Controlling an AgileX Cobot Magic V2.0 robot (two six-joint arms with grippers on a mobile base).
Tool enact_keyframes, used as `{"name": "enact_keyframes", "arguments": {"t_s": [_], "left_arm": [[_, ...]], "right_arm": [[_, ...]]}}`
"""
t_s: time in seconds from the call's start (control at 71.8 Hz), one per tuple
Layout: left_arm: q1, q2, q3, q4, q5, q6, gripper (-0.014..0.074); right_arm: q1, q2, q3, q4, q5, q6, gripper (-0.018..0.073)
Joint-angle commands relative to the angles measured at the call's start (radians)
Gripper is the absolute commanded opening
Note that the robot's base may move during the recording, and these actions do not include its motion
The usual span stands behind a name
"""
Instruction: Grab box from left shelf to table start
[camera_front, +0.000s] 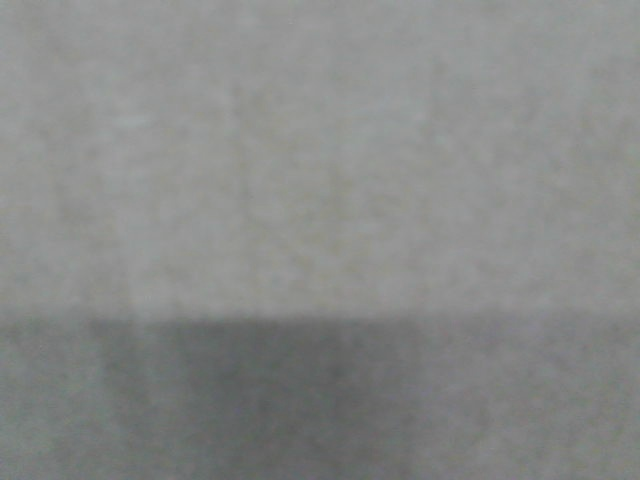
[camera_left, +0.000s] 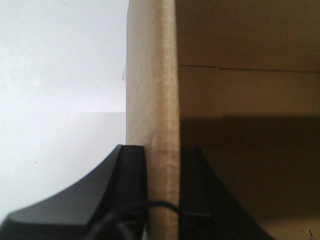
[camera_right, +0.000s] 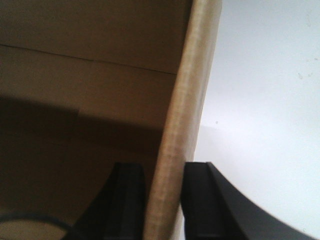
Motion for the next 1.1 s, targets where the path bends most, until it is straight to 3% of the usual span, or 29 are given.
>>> {"name": "enact_keyframes", "arguments": {"t_s": [0.0,0.32,0.501,0.654,1.086], "left_arm": [[-0.007,-0.005,-0.041,-0.18,-0.143,-0.02,-0.0104],[-0.007,0.1,-0.089,-0.18,-0.175,-0.02,-0.0104],[-0.007,0.19,-0.146,-0.178,-0.268,-0.018,-0.0104],[-0.007,0.274,-0.164,-0.169,-0.347,-0.017,-0.0104],[-0.007,0.541,-0.164,-0.169,-0.417,-0.017,-0.0104]], "right_arm": [[0.003,0.0,-0.031,0.007,-0.096,-0.026,0.0067],[0.003,0.094,-0.12,0.024,-0.061,-0.026,0.0067],[0.003,0.2,-0.205,0.023,-0.076,-0.026,0.0067],[0.003,0.302,-0.222,0.023,-0.141,-0.027,0.0067],[0.003,0.522,-0.222,-0.003,-0.301,-0.034,0.0067]]}}
